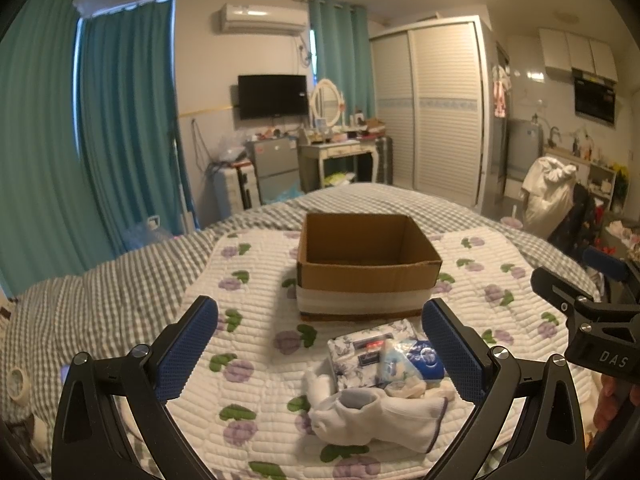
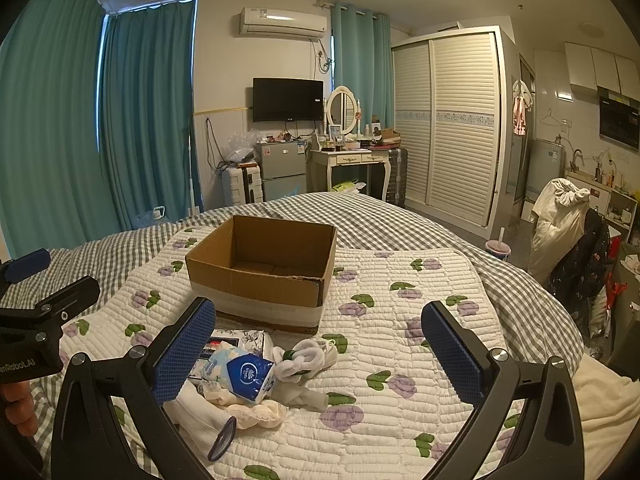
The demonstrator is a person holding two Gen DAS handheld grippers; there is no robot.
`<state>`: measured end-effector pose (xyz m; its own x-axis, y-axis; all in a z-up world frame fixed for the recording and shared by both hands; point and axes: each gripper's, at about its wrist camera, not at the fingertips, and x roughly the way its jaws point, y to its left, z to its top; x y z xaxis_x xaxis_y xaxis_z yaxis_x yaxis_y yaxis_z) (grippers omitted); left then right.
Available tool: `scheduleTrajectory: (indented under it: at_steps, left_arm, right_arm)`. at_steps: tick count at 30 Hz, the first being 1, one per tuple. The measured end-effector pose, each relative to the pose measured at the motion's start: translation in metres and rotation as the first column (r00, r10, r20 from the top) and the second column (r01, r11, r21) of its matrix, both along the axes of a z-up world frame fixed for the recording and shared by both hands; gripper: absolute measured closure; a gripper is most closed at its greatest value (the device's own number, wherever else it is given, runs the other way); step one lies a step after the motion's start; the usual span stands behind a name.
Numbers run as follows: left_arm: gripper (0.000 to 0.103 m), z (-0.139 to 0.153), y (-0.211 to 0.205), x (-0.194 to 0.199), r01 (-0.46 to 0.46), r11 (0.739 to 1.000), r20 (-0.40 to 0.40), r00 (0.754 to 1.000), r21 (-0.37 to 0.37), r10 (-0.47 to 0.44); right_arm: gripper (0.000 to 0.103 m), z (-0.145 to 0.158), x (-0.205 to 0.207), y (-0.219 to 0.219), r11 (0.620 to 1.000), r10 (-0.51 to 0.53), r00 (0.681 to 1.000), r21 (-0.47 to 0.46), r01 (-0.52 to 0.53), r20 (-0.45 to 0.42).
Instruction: Organize soft objects
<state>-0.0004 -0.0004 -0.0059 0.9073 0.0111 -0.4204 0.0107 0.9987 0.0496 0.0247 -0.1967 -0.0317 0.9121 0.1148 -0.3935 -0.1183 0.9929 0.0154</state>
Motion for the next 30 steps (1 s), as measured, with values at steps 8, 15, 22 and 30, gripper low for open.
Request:
scheduleTrajectory:
  at_steps: [8,15,22,30]
  left_arm:
    - [0.000,-0.0046,-0.0013,-0.0008,0.003,1.000,-0.008,1.000,0.001,-0.003]
    - [0.000,-0.0057,-0.0005,-0.0019,-0.003,1.000,-0.009,1.000,0.001,0.003]
    - [0.000,-0.0060,0.0006,-0.0025,-0.002,1.000,-0.010,1.000,0.000,0.002]
    - [0.000,-0.0053,0.0001,-0.0020,-0.003,1.000,-0.010,1.000,0.000,0.003]
  right_arm:
    - [0.000,-0.0083,0.0028,-0.0005,1.000,0.000,1.000,0.001,0.000,-0.008]
    - [0.000,-0.0087,0.0031,-0.0004,1.000,0.000,1.000,0.001,0.000,-0.008]
    - [0.000,-0.0082,0.0030,-0.0004,1.000,0.000,1.000,0.001,0.000,-0.008]
    - [0.000,-0.0083,0.0029,-0.0003,1.000,0.000,1.000,0.000,0.000,-0.007]
